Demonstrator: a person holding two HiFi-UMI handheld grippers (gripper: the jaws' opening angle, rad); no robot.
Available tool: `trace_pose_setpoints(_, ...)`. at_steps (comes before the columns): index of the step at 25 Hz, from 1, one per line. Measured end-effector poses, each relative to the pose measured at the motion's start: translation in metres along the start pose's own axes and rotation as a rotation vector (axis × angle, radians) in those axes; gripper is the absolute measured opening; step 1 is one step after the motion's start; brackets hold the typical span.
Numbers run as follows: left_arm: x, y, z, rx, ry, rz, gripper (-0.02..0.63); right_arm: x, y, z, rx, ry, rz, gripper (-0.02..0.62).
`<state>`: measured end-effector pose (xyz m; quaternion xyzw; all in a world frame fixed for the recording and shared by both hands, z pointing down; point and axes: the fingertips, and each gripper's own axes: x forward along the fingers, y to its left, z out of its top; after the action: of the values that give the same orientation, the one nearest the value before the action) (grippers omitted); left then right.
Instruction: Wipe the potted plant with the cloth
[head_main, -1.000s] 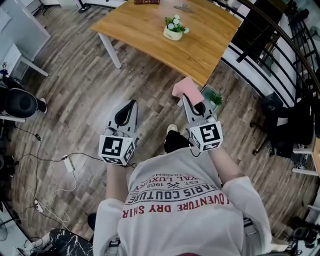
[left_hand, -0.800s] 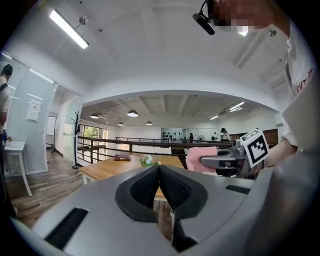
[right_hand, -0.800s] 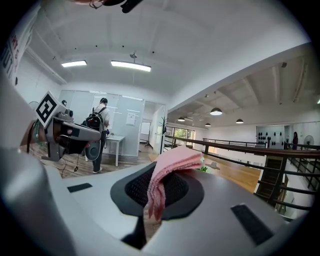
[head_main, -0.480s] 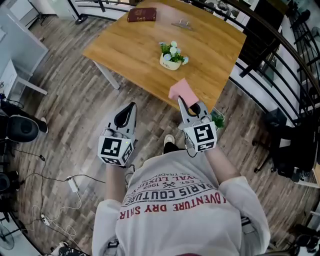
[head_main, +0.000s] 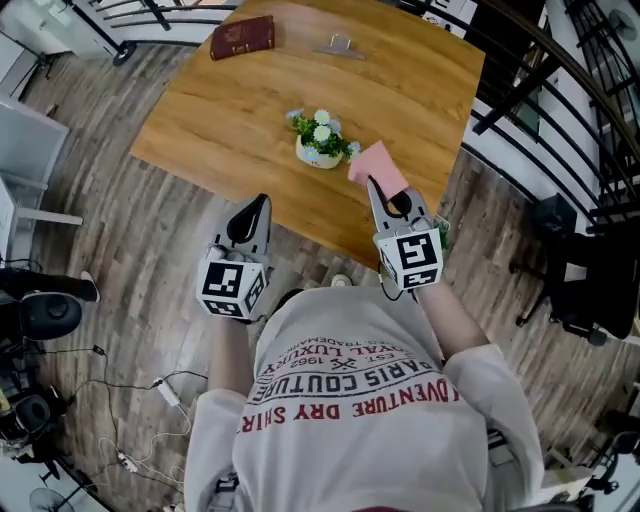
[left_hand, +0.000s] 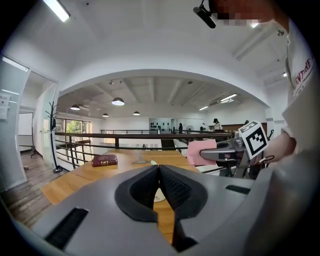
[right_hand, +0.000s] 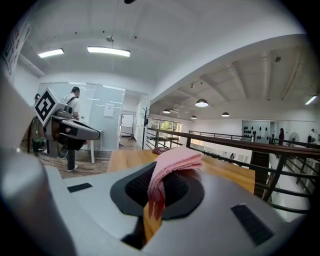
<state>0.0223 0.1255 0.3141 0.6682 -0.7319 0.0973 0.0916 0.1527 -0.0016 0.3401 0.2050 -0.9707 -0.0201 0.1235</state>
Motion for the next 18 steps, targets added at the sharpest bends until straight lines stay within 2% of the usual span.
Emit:
trace_pose_setpoints(5, 0.060, 0.030, -0.013, 0.007, 0.069, -0.097, 0.015, 0.033, -0.029, -0.021, 0.033, 0.121, -0.078, 0.035)
trace_pose_setpoints(10, 0.117, 0.050, -0.044, 0.011, 0.166, -0.272, 0.015, 0.054, -0.043, -0.061, 0.083, 0.302, -0.207, 0.035)
trace_pose_setpoints(14, 0.152, 0.056, -0.069, 0.022, 0.243, -0.414, 0.015, 0.068, -0.043, -0.103, 0.143, 0.441, -0.278, 0.035)
trace_pose_setpoints(18, 0.180, 0.054, -0.095, 0.052, 0.314, -0.517, 0.015, 0.083, -0.035, -0.132, 0.240, 0.506, -0.304, 0.035)
